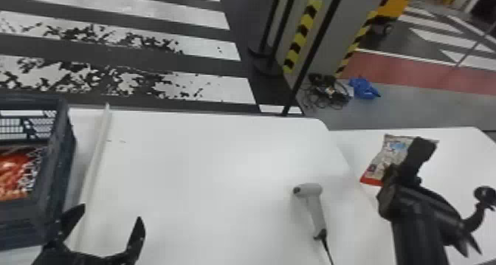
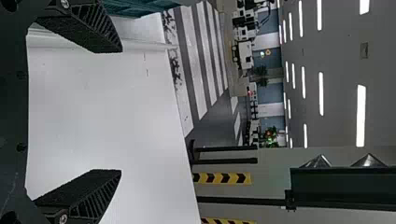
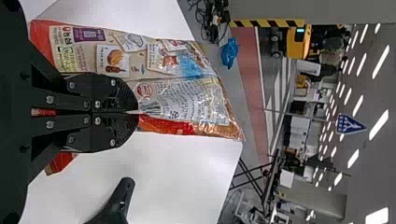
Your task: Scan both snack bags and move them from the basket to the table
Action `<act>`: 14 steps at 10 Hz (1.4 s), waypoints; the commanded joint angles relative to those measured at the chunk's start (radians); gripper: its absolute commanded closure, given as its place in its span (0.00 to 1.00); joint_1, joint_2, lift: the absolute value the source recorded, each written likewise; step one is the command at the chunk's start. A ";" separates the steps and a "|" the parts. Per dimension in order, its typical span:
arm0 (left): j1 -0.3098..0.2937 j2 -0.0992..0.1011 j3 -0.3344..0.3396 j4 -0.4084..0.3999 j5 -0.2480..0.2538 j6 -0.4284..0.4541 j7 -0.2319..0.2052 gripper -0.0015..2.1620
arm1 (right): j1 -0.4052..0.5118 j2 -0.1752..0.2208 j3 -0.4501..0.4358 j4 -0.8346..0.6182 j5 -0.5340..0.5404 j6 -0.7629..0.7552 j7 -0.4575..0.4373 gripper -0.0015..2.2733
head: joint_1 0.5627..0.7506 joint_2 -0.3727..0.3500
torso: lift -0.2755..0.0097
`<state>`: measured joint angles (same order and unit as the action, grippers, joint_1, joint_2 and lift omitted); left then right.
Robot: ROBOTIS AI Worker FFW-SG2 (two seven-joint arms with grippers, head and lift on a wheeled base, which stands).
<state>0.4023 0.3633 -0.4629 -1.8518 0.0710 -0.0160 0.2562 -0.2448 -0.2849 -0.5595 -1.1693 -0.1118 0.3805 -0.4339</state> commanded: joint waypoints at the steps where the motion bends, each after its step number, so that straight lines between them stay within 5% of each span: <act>1: 0.001 0.000 -0.005 -0.006 -0.002 0.000 0.000 0.03 | -0.030 -0.011 -0.019 0.030 -0.022 0.012 -0.020 0.96 | 0.70 0.03 | 0.62; 2: 0.001 -0.001 -0.007 -0.007 -0.003 0.000 0.000 0.03 | -0.041 -0.023 -0.019 0.034 -0.023 0.085 -0.034 0.58 | 0.70 0.03 | 0.62; 3: -0.002 -0.004 -0.010 -0.007 -0.005 0.000 0.000 0.03 | -0.041 -0.026 -0.013 0.036 -0.019 0.104 -0.048 0.04 | 0.70 0.03 | 0.62; 7: -0.017 -0.012 -0.020 -0.004 -0.010 0.003 0.000 0.03 | 0.108 -0.011 0.041 -0.119 -0.089 0.064 -0.026 0.00 | 0.70 0.03 | 0.62; 9: -0.019 -0.014 -0.020 0.000 -0.008 0.000 0.002 0.03 | 0.236 0.055 0.105 -0.320 -0.108 0.018 0.061 0.00 | 0.70 0.03 | 0.62; 14: -0.017 -0.017 -0.031 -0.014 -0.011 0.000 0.005 0.03 | 0.452 0.139 0.274 -0.650 -0.105 0.005 0.132 0.00 | 0.70 0.03 | 0.62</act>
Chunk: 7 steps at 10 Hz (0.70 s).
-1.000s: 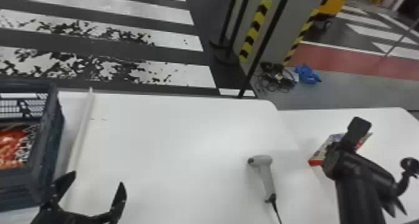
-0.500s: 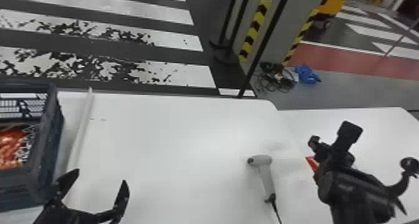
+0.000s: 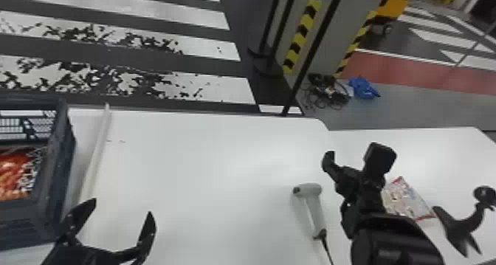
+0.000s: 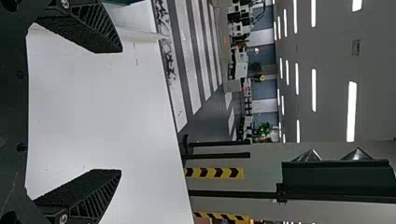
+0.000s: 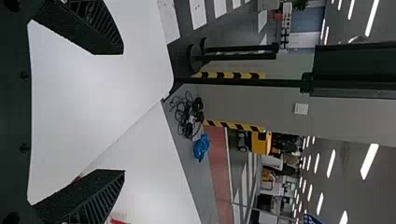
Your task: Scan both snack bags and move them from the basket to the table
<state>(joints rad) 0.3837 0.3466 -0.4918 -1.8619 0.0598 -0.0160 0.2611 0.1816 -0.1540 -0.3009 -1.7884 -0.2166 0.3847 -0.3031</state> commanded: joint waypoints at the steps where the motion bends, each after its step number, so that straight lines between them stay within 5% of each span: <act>1: 0.001 0.000 -0.005 -0.014 0.000 0.003 0.003 0.03 | 0.085 0.028 0.048 -0.109 -0.001 -0.002 0.033 0.00 | 0.70 0.03 | 0.62; 4: 0.007 0.000 -0.001 -0.059 -0.006 0.031 0.009 0.03 | 0.271 0.068 0.178 -0.293 0.049 -0.054 0.058 0.00 | 0.70 0.03 | 0.62; 7: 0.075 0.009 0.032 -0.152 -0.040 0.074 0.010 0.03 | 0.380 0.088 0.315 -0.350 0.126 -0.143 0.059 0.00 | 0.70 0.08 | 0.62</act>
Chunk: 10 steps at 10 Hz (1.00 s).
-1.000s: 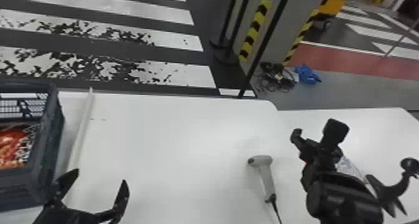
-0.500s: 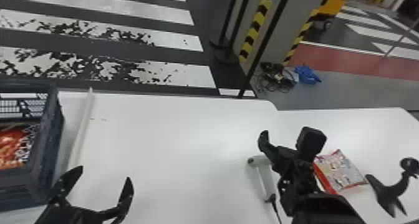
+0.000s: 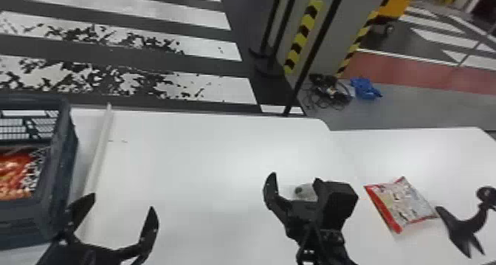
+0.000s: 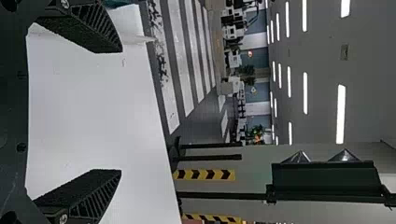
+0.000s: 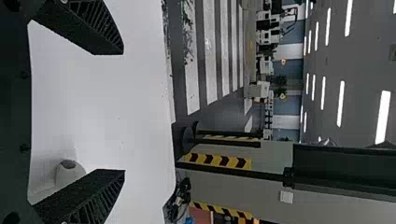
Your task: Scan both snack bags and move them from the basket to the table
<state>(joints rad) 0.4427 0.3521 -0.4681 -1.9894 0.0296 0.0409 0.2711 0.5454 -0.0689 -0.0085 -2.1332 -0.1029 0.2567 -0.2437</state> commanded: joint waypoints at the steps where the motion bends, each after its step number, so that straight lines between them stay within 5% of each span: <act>1: 0.059 0.015 0.049 -0.095 -0.013 0.038 -0.012 0.03 | 0.041 0.005 0.039 -0.010 0.012 -0.064 -0.005 0.00 | 0.70 0.13 | 0.62; 2: 0.099 0.031 0.100 -0.181 -0.013 0.106 -0.052 0.03 | 0.053 0.003 0.050 -0.005 0.020 -0.089 -0.009 0.00 | 0.70 0.15 | 0.62; 4: 0.172 0.030 0.223 -0.305 -0.010 0.204 -0.165 0.03 | 0.065 0.003 0.048 0.012 0.017 -0.135 -0.014 0.00 | 0.70 0.21 | 0.62; 7: 0.271 -0.004 0.436 -0.401 0.088 0.259 -0.332 0.03 | 0.088 -0.005 0.042 0.024 0.009 -0.175 -0.014 0.00 | 0.70 0.28 | 0.62; 10: 0.248 -0.031 0.614 -0.422 0.228 0.308 -0.359 0.04 | 0.096 -0.012 0.042 0.027 0.009 -0.181 -0.013 0.00 | 0.70 0.39 | 0.62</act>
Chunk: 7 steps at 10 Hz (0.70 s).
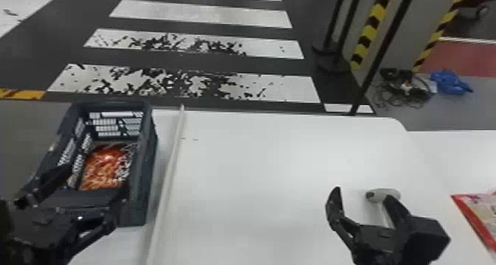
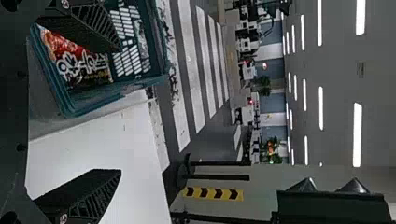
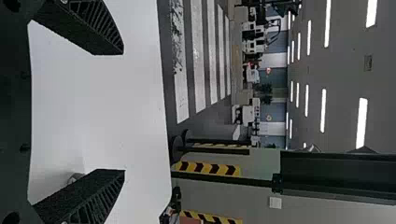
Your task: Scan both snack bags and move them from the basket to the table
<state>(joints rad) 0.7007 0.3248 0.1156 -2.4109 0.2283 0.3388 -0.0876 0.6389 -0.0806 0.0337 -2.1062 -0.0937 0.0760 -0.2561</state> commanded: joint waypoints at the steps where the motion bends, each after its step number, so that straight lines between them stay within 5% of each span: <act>1: -0.055 -0.010 0.061 0.012 0.062 0.056 0.003 0.04 | 0.007 -0.002 0.000 0.000 0.000 -0.006 0.000 0.00 | 0.70 0.44 | 0.62; 2: -0.121 -0.012 0.078 0.036 0.095 0.130 0.014 0.04 | 0.013 -0.007 -0.001 0.000 0.000 -0.006 0.000 0.00 | 0.70 0.49 | 0.62; 5: -0.259 -0.061 0.121 0.067 0.129 0.339 0.045 0.04 | -0.002 -0.034 0.005 -0.001 0.002 0.000 0.003 0.00 | 0.70 0.56 | 0.62; 7: -0.354 -0.064 0.119 0.136 0.131 0.434 0.055 0.04 | -0.004 -0.057 0.005 -0.001 -0.004 0.003 0.003 0.00 | 0.70 0.60 | 0.62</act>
<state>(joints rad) 0.3710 0.2625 0.2345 -2.2926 0.3579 0.7444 -0.0284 0.6362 -0.1315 0.0382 -2.1077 -0.0970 0.0787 -0.2530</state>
